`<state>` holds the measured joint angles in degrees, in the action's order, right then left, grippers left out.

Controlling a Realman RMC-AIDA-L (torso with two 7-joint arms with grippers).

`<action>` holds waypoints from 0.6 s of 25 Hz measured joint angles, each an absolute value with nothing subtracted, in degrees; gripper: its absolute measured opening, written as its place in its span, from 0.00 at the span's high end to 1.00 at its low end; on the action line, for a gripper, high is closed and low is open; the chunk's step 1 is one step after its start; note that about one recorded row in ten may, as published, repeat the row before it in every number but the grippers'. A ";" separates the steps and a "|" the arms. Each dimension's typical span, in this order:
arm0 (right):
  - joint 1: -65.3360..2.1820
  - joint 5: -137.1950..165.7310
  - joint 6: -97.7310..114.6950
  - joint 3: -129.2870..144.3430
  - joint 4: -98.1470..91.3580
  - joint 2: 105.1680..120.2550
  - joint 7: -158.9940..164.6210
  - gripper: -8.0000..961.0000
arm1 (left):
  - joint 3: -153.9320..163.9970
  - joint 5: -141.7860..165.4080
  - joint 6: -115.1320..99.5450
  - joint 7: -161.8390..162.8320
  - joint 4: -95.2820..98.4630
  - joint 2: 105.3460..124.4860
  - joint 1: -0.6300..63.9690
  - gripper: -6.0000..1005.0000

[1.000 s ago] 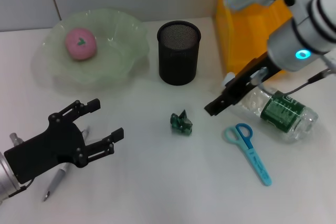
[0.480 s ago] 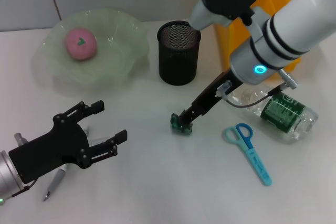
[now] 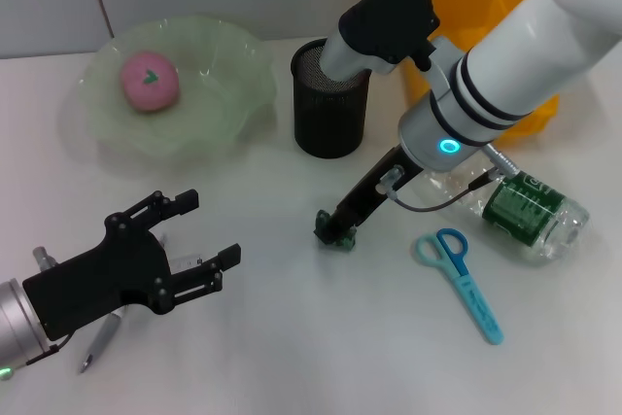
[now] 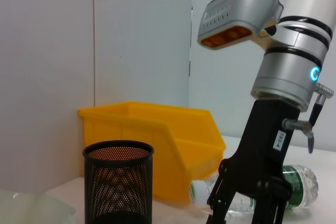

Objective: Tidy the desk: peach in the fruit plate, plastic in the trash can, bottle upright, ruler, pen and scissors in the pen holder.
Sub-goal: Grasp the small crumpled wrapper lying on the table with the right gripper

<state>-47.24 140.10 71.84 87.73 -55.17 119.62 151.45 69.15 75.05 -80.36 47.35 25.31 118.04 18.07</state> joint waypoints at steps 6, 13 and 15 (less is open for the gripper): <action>-48.75 139.30 70.17 89.44 -52.14 119.62 151.43 0.17 | 69.16 75.16 -80.32 47.37 25.31 118.04 18.13 0.14; -49.18 139.21 69.15 89.88 -51.22 119.61 151.57 0.17 | 69.17 75.41 -80.32 47.33 25.31 118.03 18.12 0.14; -49.21 139.21 68.45 89.90 -50.93 119.61 151.56 0.17 | 69.16 75.45 -80.32 47.33 25.31 118.00 18.15 0.14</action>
<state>-49.21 139.21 68.45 89.90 -50.93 119.61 151.56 69.16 75.45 -80.32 47.33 25.31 118.00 18.15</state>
